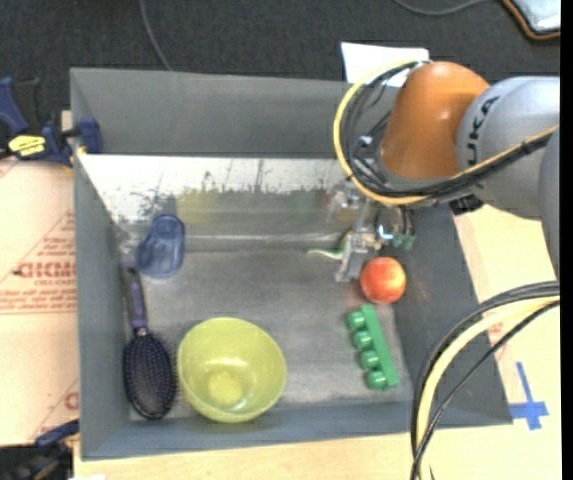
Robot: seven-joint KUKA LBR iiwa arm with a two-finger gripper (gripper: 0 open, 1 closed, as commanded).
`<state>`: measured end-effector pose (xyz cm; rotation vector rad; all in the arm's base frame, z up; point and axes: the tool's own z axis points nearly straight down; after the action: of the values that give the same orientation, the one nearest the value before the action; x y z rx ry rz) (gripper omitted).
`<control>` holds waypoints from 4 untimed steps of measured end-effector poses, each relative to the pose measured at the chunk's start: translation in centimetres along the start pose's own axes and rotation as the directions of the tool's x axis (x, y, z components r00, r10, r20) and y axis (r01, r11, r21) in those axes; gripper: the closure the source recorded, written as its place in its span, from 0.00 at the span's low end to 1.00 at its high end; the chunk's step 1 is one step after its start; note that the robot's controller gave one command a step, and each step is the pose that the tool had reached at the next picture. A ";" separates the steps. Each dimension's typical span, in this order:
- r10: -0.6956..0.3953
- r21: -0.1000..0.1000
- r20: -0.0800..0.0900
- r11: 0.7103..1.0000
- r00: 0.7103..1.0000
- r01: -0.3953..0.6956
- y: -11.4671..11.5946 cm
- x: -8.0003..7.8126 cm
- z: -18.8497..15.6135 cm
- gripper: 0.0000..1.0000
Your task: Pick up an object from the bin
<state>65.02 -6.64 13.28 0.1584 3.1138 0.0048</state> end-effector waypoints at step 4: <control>0.011 0.003 0.000 1.000 1.000 -0.011 -8.8 2.7 6.0 1.00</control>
Offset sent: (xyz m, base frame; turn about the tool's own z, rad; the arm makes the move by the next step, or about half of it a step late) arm 0.0008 -0.0772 -0.0628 -0.0185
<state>61.59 -15.12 7.18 0.1750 3.1133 0.0001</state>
